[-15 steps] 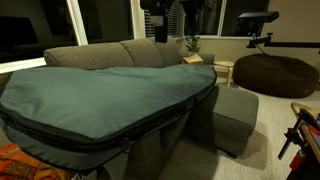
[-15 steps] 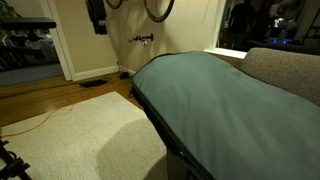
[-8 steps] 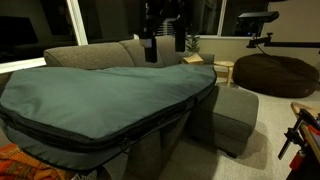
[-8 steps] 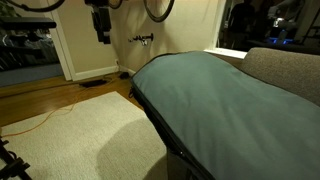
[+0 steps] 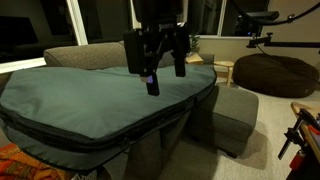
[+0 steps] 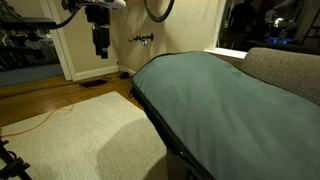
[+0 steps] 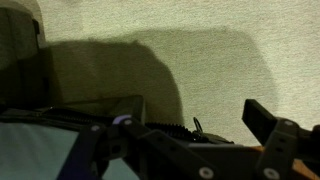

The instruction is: Close the zip on the green bag

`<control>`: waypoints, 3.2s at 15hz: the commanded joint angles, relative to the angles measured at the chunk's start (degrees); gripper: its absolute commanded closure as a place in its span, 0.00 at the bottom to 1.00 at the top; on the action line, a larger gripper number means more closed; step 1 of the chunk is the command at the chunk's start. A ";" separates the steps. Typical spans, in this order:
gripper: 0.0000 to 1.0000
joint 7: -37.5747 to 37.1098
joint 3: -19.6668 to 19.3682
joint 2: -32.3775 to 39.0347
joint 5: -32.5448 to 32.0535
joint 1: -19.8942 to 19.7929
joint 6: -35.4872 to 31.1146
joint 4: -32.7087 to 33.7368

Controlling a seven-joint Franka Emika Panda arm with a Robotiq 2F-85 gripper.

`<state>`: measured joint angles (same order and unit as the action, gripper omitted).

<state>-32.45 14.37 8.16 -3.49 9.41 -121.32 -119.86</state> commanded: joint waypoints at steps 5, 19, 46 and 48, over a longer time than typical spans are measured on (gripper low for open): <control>0.00 0.52 -2.68 5.13 0.47 3.00 1.16 2.97; 0.00 0.43 -5.70 12.83 -1.12 5.71 -7.11 3.45; 0.00 9.75 -8.49 28.69 4.79 5.02 -14.16 14.31; 0.00 10.47 -8.87 31.41 5.22 4.73 -13.73 17.20</control>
<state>-24.41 5.99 35.92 -0.18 14.61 -136.58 -107.33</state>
